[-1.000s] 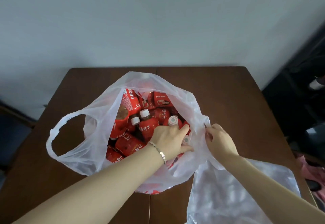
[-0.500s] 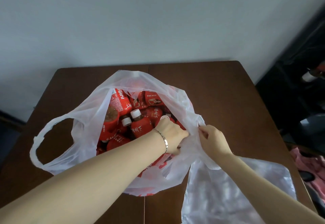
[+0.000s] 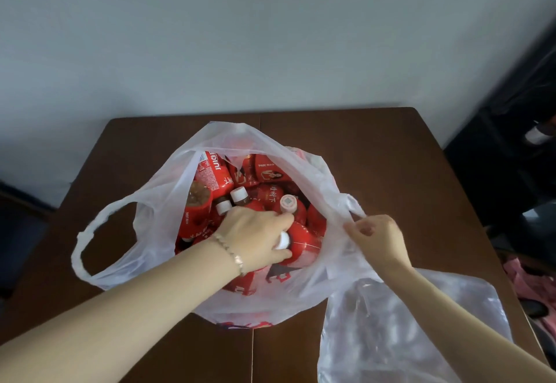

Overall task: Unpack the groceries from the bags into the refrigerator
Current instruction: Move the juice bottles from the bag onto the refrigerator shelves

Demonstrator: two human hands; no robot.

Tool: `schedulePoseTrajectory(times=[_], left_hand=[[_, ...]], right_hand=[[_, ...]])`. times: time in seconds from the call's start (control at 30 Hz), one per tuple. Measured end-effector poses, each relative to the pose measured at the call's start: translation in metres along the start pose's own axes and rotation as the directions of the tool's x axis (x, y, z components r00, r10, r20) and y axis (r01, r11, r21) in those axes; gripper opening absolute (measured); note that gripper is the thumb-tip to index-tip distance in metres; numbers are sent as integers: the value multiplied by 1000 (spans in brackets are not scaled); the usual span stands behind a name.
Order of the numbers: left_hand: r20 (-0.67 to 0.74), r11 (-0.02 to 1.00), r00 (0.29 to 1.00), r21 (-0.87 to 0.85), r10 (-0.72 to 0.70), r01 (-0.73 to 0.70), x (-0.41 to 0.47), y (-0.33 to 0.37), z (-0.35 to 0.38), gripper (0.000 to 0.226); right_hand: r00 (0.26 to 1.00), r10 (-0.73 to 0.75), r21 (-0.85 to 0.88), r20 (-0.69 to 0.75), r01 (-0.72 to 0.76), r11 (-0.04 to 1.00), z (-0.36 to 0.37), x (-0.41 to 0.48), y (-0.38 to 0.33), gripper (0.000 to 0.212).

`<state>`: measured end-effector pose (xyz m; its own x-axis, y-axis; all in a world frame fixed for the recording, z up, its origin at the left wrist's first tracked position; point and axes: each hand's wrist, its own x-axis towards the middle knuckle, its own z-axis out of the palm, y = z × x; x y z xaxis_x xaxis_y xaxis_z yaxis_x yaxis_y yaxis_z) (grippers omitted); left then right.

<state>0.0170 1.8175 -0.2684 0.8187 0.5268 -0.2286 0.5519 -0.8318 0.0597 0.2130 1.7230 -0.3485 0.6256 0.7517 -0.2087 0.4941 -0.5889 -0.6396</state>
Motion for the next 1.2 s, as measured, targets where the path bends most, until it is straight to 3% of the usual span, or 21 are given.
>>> schedulePoseTrajectory(times=[0.03,0.07,0.1,0.13,0.17,0.23,0.27,0.3,0.37,0.43,0.53,0.73,0.87,0.97,1.2], left_hand=[[-31,999,999,-40,-31,30,-13,-5,-3,37],[-63,996,996,-74,-60,56,-25,-10,-5,36],[-90,991,992,-102,-92,82,-35,-13,-7,35],[-106,984,986,-132,-132,117,-43,-16,-8,33],[-117,975,978,-163,-172,152,-49,-18,-9,32],[-138,956,962,-211,-237,206,-55,-20,-10,31],[-149,949,954,-221,-259,223,-56,-20,-10,32],[-166,946,947,-222,-274,234,-58,-21,-10,34],[-204,944,933,-213,-295,252,-62,-24,-9,39],[-231,940,921,-215,-312,265,-67,-28,-8,42],[-245,931,911,-236,-333,277,-74,-33,-8,45],[-324,937,880,-171,-347,306,-88,-31,-24,44],[-360,920,847,-171,-391,352,-101,-22,-50,36],[-495,932,790,-198,-363,304,-109,-18,-65,32],[-559,995,825,-86,-81,40,-110,-3,-85,32]], right_hand=[[994,-43,-110,-102,32,993,0,-2,-6,11],[967,-151,-200,-207,109,974,0,-7,-17,8],[905,-334,-224,-264,279,934,2,-11,-29,16],[799,-530,-200,-283,491,848,5,-14,-44,17],[707,-659,-124,-257,653,748,9,-18,-61,18],[622,-782,-97,-36,777,622,24,-19,-88,22],[660,-742,-173,119,750,639,33,-19,-101,26],[745,-617,-282,255,667,689,42,-17,-108,33],[875,-317,-493,365,471,732,50,-9,-114,42],[900,-215,-518,379,399,756,51,-3,-112,40],[895,-187,-469,405,379,798,55,4,-105,36],[941,-226,-361,252,308,880,29,-20,-111,32],[901,-424,-280,95,433,857,-28,-50,-132,29],[884,-466,-318,49,456,831,-64,-73,-146,27],[953,-286,-324,-99,241,915,-96,-130,-142,23]])
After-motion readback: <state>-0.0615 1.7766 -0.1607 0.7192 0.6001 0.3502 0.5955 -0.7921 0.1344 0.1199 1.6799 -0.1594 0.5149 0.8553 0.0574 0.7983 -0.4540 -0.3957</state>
